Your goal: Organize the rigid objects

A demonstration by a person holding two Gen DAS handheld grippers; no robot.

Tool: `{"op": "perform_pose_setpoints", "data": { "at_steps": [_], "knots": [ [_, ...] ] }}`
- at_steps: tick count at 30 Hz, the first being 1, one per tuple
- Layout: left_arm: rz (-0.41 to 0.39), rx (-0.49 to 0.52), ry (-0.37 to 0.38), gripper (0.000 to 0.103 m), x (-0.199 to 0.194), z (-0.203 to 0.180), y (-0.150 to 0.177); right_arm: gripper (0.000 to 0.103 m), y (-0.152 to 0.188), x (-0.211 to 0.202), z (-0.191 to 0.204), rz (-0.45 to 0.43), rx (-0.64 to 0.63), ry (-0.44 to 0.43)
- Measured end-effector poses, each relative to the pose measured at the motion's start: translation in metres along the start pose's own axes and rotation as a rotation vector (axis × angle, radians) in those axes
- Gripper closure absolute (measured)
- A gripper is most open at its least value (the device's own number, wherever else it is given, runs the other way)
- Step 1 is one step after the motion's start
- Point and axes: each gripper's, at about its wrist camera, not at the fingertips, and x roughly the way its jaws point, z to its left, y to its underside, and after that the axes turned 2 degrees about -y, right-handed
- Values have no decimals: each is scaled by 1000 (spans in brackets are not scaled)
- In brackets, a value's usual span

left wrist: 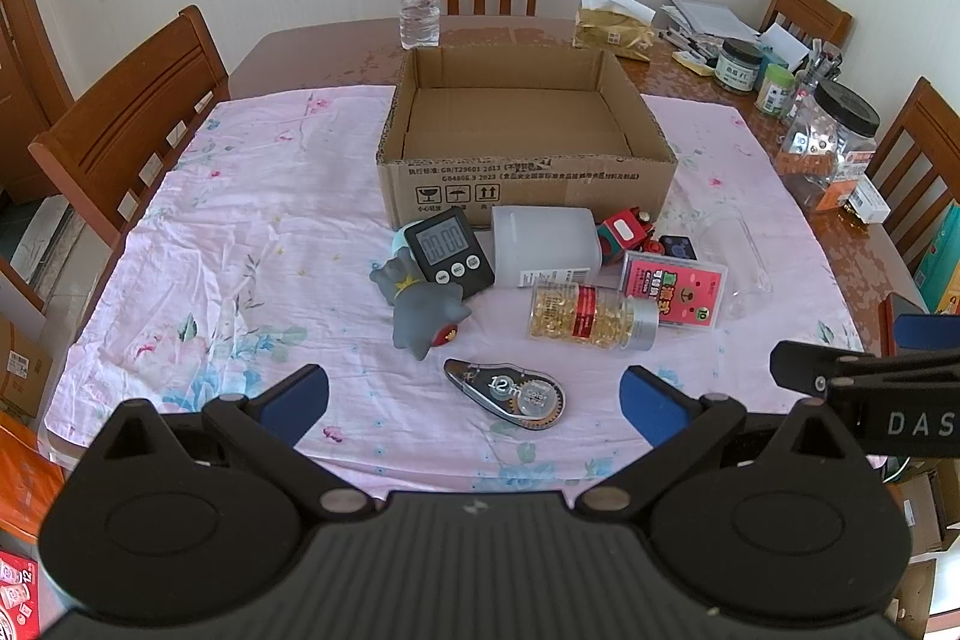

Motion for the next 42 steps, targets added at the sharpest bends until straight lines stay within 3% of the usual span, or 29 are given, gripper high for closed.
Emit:
{"op": "perform_pose_setpoints", "data": {
  "at_steps": [42],
  "knots": [
    [-22, -10, 26, 1, 5, 1, -6, 0, -5, 0, -2, -30, -20, -4]
  ]
}}
